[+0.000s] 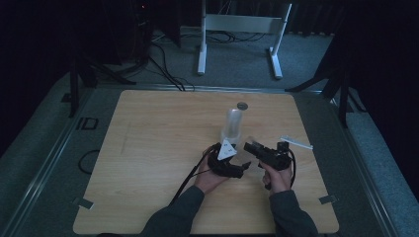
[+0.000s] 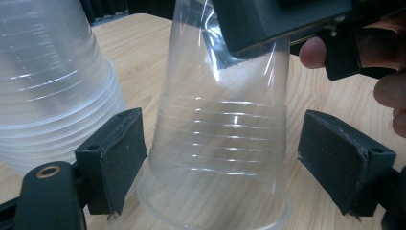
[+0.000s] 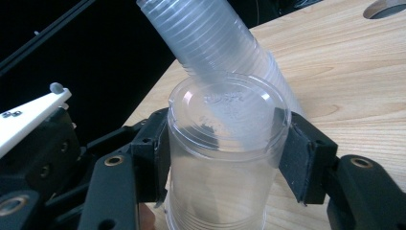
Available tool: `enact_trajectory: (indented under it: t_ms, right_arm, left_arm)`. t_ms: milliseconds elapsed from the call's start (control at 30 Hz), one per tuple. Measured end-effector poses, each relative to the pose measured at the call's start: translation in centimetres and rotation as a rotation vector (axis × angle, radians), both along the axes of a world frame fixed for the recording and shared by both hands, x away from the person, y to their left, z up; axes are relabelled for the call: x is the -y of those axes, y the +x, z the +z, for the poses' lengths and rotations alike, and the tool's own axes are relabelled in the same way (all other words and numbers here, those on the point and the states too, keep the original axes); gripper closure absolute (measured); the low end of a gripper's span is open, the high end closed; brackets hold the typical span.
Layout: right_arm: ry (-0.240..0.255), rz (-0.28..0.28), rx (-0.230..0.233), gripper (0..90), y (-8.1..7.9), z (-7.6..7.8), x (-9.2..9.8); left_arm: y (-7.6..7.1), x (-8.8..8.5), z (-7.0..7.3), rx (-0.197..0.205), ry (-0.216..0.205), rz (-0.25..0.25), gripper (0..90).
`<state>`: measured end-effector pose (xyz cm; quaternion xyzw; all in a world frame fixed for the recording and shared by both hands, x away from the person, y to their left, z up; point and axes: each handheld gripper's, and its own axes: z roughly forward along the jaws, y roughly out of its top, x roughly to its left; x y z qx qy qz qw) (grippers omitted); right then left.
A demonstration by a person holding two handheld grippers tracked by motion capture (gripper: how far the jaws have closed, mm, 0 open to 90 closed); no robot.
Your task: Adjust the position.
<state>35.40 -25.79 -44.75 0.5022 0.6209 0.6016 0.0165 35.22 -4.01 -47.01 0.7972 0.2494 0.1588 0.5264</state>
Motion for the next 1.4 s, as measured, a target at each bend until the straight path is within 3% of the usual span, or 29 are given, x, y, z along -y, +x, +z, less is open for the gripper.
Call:
enact_trajectory:
  t_ms: [67, 433, 1400]
  right_arm:
    - [0.032, 0.012, -0.006, 42.1, 0.06, -0.04, 0.05]
    - [0.065, 0.019, -0.018, 42.2, 0.15, -0.21, 0.27]
    - [0.077, 0.022, -0.031, 41.2, 0.23, -0.46, 0.48]
  left_arm:
    - [0.02, 0.11, -0.11, 0.001, 0.005, 0.008, 17.5]
    - [0.07, 0.24, -0.30, -0.001, 0.007, 0.020, 22.6]
    - [-0.20, 0.35, -0.51, 0.013, 0.018, 0.024, 27.5]
